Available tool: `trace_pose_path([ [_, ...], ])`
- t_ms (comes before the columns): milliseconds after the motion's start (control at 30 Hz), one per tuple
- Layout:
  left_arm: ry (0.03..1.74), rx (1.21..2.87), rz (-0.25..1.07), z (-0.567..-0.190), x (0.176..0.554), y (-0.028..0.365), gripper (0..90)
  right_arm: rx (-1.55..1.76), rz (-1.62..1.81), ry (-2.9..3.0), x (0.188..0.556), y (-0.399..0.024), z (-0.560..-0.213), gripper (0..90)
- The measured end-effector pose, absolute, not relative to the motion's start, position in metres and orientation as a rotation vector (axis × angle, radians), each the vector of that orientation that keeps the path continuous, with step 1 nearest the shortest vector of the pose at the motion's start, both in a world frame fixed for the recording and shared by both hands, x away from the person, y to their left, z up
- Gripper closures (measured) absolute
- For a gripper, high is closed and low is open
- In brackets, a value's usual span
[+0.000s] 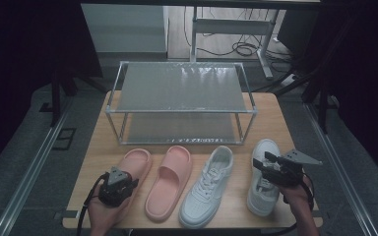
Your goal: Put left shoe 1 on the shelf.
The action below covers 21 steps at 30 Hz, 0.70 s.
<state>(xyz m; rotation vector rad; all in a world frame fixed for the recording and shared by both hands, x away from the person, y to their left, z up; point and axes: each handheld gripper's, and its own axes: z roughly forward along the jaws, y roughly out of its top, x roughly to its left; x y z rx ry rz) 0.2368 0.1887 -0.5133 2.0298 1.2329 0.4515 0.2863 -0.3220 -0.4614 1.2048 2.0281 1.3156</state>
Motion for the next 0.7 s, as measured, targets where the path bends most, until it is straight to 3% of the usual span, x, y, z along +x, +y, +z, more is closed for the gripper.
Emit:
trace_pose_path([
  [700,1.209,1.991,0.525,-0.488,0.253,0.188,85.3,1.206,1.312,2.028,0.287,-0.322,-0.462,42.0],
])
